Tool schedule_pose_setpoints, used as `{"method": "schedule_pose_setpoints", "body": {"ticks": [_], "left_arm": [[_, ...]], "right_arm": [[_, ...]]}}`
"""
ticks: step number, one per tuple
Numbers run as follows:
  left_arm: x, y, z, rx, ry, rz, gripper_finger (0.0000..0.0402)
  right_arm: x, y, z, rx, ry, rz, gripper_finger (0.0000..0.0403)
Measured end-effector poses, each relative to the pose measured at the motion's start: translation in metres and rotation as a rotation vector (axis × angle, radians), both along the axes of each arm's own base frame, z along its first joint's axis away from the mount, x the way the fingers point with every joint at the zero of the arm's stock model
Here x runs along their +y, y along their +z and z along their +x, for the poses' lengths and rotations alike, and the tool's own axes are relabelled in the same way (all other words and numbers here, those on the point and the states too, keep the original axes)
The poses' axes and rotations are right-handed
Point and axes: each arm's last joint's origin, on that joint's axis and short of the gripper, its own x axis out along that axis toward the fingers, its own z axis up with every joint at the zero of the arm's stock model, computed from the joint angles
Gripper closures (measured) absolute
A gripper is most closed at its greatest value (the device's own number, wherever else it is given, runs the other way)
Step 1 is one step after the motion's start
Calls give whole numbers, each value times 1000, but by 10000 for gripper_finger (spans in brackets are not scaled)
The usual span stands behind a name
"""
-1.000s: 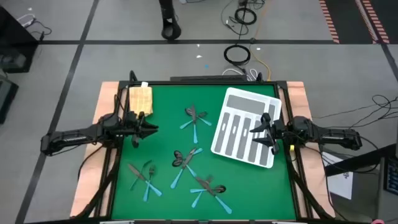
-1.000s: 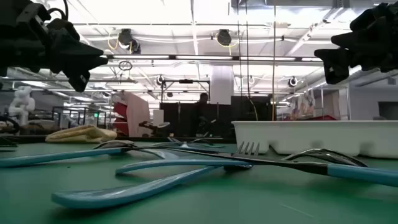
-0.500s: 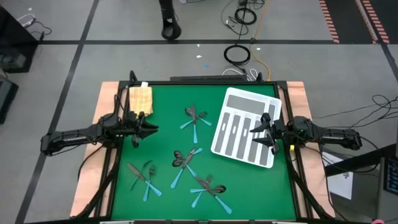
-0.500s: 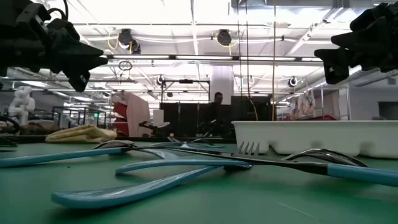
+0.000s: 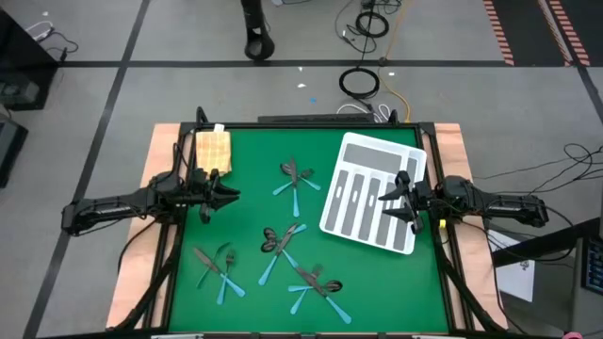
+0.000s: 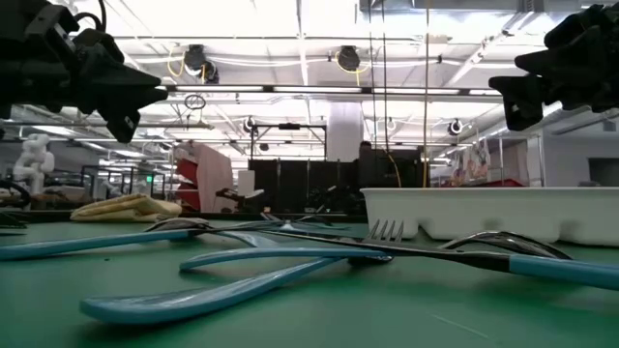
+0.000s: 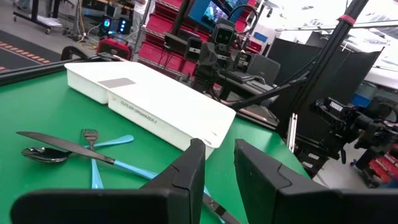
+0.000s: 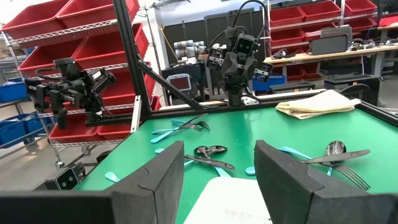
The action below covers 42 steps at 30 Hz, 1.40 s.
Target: Sort silverware
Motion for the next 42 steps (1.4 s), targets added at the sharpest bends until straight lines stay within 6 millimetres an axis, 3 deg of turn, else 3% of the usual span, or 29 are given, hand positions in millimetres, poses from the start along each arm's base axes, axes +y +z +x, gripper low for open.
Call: {"method": "schedule_pose_setpoints", "body": {"ticks": [12, 20, 27, 31, 42], "left_arm": [[0, 0, 0, 0, 0, 0, 311], [0, 0, 0, 0, 1, 0, 311], [7, 2, -1, -14, 226, 30, 311], [7, 10, -1, -97, 254, 37, 311], [6, 34, -7, -359, 251, 59, 311]], "right_arm": [[0, 0, 0, -2, 0, 3, 220], [0, 4, 0, -19, -4, 167, 220], [-1, 5, 0, -30, -31, 185, 220], [-4, 14, -2, -130, -94, 308, 220], [-9, 37, -10, -413, -239, 403, 220]]}}
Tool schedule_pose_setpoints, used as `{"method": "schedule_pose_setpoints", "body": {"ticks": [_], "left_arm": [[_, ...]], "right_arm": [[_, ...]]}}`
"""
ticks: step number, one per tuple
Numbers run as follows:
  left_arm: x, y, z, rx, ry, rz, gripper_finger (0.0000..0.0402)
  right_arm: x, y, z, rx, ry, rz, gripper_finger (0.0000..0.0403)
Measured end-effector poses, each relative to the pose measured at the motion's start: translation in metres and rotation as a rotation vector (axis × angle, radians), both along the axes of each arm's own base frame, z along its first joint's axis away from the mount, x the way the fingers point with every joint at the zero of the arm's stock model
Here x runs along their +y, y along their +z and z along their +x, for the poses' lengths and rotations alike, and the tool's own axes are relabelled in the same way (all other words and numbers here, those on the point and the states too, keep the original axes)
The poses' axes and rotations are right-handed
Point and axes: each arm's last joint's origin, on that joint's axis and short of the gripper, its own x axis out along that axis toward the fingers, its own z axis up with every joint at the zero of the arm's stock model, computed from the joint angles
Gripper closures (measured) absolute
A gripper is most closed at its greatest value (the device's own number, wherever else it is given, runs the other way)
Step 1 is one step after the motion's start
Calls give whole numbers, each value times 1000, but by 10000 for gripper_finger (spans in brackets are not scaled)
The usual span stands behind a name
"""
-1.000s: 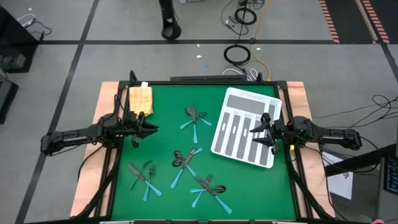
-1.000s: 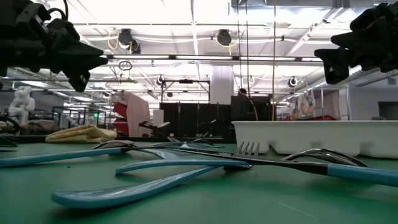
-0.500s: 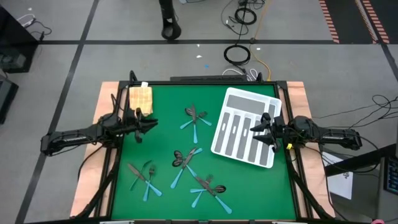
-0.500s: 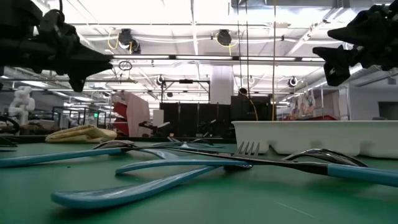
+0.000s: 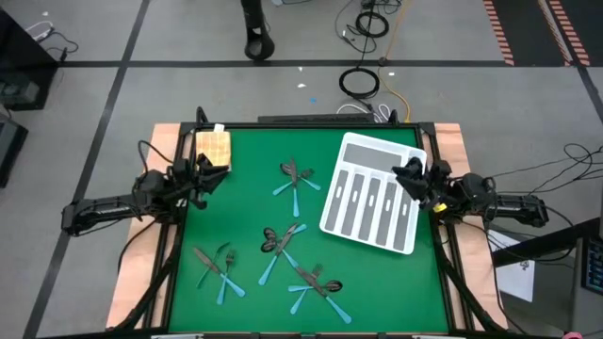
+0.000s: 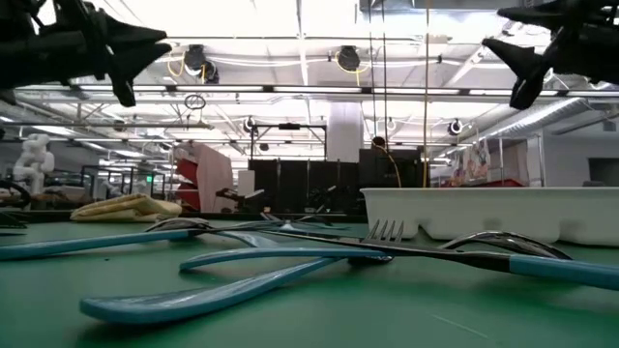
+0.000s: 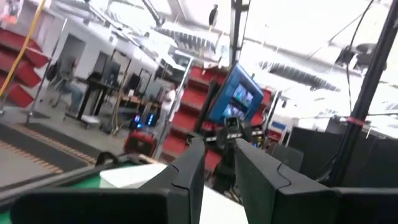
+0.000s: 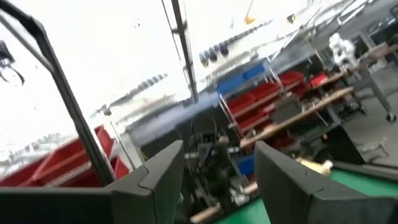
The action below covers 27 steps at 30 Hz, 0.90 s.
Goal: Sort silverware
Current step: Put the blue fork into the white cutlery tray
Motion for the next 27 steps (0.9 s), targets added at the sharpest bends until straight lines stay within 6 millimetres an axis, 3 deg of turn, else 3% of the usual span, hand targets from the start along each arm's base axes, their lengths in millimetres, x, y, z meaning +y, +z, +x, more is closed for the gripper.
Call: {"method": "schedule_pose_setpoints", "body": {"ticks": [6, 13, 15, 17, 19, 23, 27], "left_arm": [[0, 0, 0, 5, 10, 10, 311], [2, 13, -7, -134, 149, 65, 311], [4, 17, -8, -151, 181, -43, 311], [3, 33, -7, -129, 125, -102, 311], [0, 53, -5, -23, 41, -166, 311], [-4, 94, 6, 354, -26, -286, 311], [-4, 124, 27, 707, 75, -310, 311]], "right_arm": [[0, 5, -3, -73, 29, 45, 220], [0, 5, -3, -82, 57, 98, 220], [0, 5, -3, -85, 69, 116, 220], [0, 6, -3, -100, 81, 134, 220], [0, 6, -3, -103, 81, 135, 220], [0, 5, -2, -82, 70, 128, 220], [-1, 2, -1, -52, 18, 124, 220]]}}
